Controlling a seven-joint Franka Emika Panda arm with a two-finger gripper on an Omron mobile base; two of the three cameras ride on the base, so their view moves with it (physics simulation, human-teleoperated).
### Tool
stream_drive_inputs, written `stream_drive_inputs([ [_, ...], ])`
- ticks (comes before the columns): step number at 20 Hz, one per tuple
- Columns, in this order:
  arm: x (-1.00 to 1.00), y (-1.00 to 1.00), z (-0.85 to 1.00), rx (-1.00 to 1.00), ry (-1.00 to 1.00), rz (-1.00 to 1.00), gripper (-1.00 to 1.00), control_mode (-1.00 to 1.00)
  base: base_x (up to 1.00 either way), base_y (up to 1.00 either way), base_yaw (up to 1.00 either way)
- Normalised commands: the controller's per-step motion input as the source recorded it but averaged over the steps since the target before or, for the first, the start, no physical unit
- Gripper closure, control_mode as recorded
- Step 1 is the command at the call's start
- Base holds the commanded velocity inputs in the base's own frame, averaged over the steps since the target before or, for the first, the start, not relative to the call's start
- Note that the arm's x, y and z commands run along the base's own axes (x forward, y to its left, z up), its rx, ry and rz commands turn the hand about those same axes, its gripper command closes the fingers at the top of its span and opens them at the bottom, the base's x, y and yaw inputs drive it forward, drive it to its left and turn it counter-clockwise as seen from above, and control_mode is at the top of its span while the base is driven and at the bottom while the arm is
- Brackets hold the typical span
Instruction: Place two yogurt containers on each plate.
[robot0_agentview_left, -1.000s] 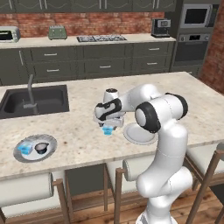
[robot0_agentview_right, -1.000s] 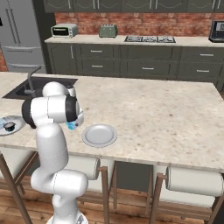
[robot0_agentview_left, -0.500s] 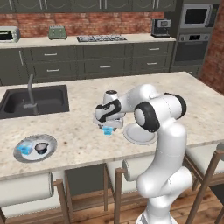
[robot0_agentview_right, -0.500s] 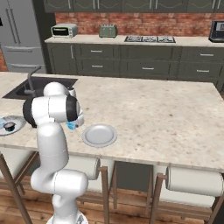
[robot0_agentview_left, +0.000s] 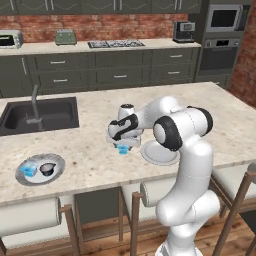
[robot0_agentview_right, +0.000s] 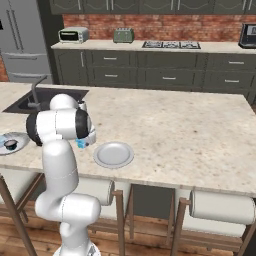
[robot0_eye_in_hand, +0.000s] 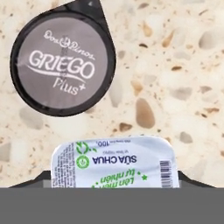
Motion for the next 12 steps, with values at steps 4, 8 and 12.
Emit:
stream_drive_inputs([
  [4,-0.22,-0.07,-0.02,0.03,0.0,0.0,1.0,-1.0,0.0,0.0,0.0],
  [8,-0.45,-0.37,0.13,0.06,0.0,0.0,1.0,-1.0,0.0,0.0,0.0],
  [12,-0.5,-0.62,0.23,0.03,0.0,-0.02,1.0,-1.0,0.0,0.0,0.0],
])
